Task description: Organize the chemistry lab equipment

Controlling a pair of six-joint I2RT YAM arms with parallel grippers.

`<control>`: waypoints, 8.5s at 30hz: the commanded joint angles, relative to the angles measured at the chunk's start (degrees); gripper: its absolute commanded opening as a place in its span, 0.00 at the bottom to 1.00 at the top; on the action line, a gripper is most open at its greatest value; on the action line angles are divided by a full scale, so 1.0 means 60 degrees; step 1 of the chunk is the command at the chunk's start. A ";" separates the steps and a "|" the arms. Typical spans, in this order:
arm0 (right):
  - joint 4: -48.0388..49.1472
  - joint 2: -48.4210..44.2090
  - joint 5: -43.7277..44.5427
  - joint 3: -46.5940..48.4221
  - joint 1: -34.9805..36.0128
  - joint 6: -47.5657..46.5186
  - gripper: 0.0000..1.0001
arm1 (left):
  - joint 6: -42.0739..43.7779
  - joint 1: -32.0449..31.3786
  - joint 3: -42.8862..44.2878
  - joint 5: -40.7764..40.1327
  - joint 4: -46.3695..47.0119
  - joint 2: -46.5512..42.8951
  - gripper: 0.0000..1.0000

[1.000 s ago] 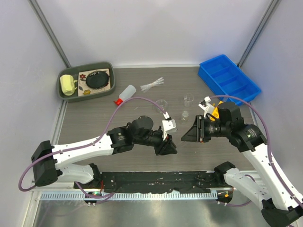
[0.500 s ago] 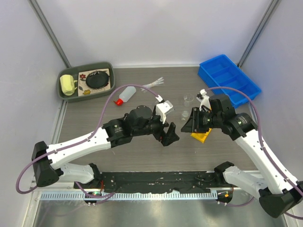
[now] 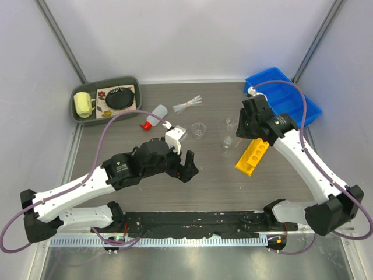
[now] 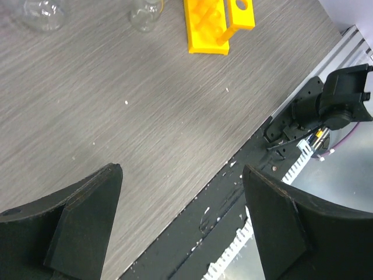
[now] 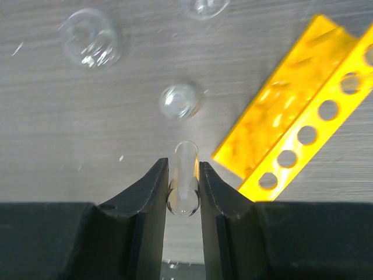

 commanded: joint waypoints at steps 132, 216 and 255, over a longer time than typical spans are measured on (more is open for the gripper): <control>0.2403 0.2086 0.3090 0.0098 -0.2115 -0.0246 0.66 | -0.0164 0.0027 0.0039 -0.0936 -0.1400 -0.0199 0.91; 0.1040 1.3175 0.0497 1.1056 -0.6172 -0.0114 0.01 | 0.0994 0.2532 -0.0795 0.2329 -0.1416 0.0256 0.98; 0.2840 0.9396 0.2108 1.1818 -0.4490 -0.1535 0.01 | 0.0965 0.2649 -0.1015 0.2022 -0.1270 -0.0285 0.98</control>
